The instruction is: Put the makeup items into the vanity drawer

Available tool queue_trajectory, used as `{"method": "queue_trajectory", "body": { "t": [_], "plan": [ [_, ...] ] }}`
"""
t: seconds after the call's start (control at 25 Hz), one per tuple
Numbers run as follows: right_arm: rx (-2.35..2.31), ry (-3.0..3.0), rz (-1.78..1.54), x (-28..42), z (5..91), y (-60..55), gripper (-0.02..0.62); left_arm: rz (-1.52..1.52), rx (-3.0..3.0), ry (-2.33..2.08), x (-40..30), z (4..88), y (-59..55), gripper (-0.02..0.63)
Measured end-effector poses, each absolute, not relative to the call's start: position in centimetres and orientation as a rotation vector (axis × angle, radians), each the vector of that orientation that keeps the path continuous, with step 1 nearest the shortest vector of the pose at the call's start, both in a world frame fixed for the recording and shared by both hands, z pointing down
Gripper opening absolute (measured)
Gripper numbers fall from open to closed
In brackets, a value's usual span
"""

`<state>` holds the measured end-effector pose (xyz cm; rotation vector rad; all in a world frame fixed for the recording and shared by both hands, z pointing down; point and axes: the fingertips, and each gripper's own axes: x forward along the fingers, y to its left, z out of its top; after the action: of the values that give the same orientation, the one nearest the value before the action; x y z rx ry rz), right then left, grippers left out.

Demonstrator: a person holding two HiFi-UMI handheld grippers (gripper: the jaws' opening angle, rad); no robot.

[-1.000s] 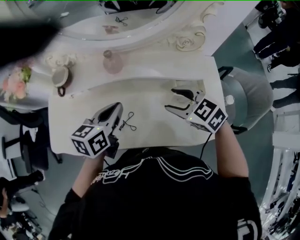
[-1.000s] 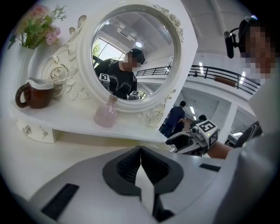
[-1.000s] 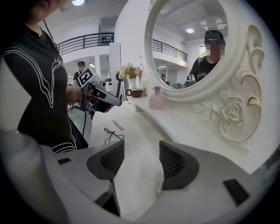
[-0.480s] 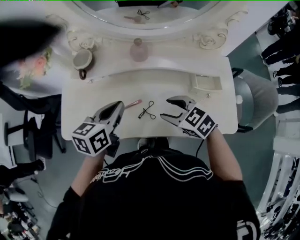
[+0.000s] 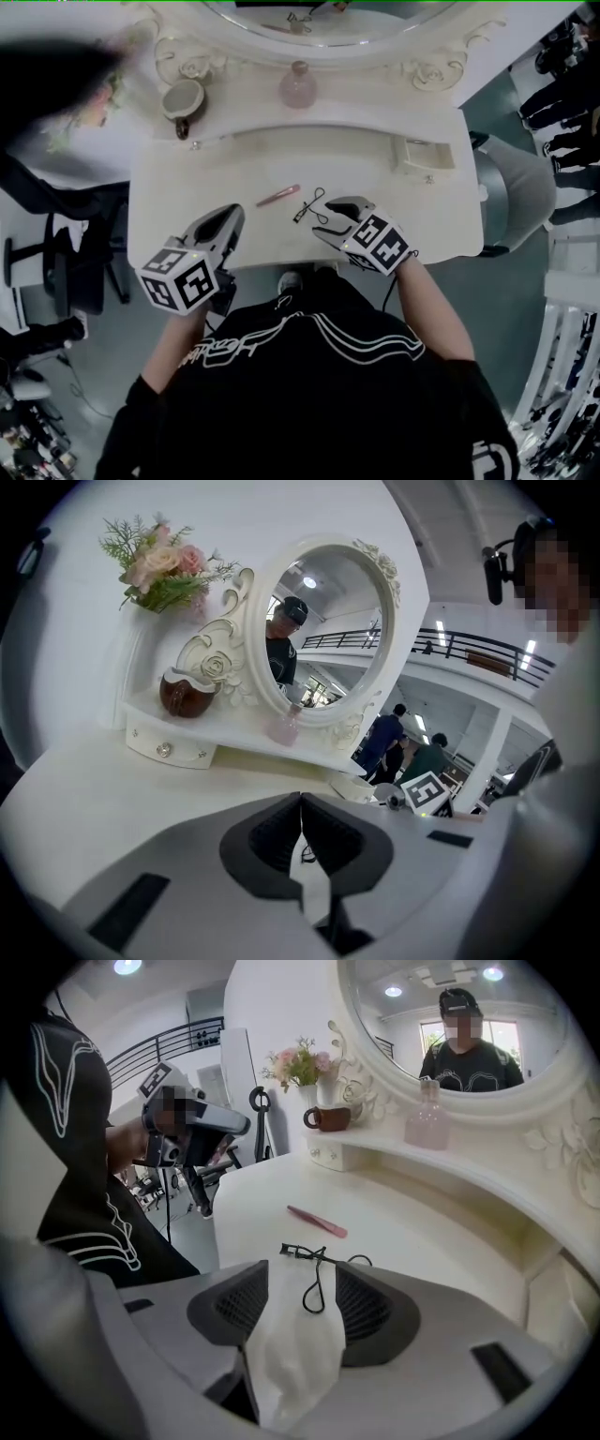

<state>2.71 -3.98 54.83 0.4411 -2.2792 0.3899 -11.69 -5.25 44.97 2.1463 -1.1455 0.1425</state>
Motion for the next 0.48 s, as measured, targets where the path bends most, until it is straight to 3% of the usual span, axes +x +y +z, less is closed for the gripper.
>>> {"method": "queue_trajectory", "body": {
  "t": [0.48],
  "plan": [
    [0.501,-2.176,0.352,1.5,58.9,-5.3,0.155,0.145,2.099,-1.176,-14.4,46.9,-4.2,0.023]
  ]
}}
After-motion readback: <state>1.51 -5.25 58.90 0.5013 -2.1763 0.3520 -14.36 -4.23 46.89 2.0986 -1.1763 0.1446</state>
